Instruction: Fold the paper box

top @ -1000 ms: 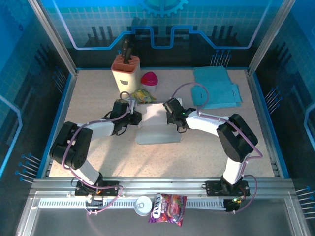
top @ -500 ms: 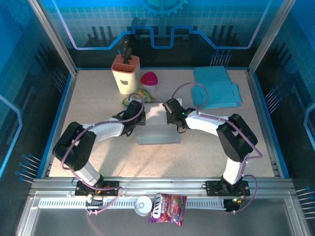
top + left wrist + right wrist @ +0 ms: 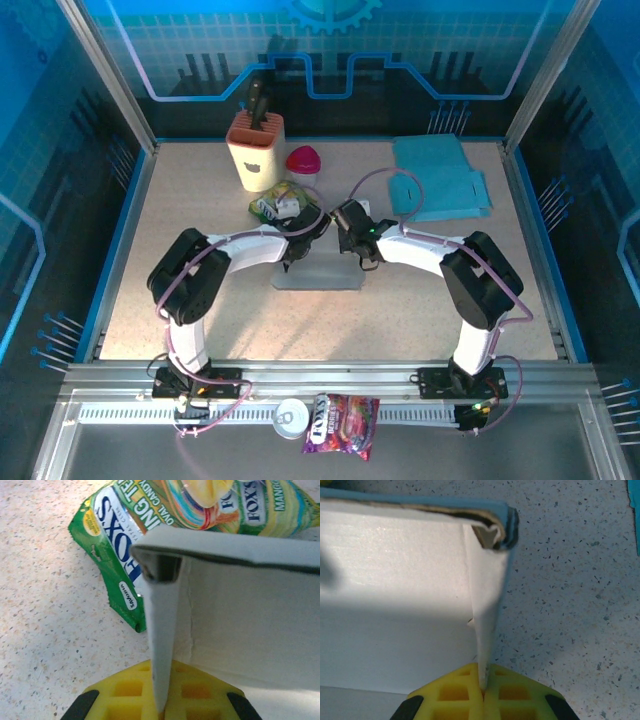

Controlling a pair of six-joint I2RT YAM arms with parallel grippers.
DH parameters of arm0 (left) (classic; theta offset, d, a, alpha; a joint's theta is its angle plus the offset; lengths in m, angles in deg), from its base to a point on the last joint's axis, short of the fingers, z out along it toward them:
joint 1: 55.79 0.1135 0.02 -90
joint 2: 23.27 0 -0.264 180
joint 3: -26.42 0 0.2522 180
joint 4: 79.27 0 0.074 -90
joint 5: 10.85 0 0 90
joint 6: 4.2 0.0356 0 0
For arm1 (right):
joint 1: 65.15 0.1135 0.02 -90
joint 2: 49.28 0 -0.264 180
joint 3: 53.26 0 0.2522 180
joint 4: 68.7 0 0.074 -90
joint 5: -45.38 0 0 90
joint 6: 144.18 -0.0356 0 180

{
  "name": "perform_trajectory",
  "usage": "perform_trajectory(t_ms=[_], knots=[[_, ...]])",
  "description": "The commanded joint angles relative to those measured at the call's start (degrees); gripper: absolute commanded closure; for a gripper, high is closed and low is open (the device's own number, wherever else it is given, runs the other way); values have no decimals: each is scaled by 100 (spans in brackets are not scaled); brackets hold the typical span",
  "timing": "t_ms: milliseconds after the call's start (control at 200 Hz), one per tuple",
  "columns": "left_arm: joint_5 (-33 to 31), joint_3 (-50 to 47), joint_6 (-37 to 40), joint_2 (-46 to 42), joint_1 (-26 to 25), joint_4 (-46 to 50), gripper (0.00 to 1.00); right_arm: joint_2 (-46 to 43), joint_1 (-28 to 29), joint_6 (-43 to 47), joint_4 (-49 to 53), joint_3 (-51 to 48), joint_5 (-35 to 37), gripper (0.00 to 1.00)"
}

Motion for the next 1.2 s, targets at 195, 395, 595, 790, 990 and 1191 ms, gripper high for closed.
perform_trajectory(t_ms=[195,395,595,790,990,1191], knots=[[-585,103,-594,309,-260,547,100,167,-2,-3,92,-118,-561,100],[-572,-264,-157,107,-259,93,100,3,-254,397,-515,-447,-979,100],[-554,-199,39,179,-258,40,100,1,-332,612,-589,-395,-1172,86],[-542,-212,97,146,-260,-7,100,15,-467,583,-642,-441,-1193,78],[-544,-216,190,151,-255,-59,100,-19,-547,656,-604,-307,-1202,77],[-526,-199,280,164,-258,-96,100,-125,-564,713,-561,-204,-1184,77]])
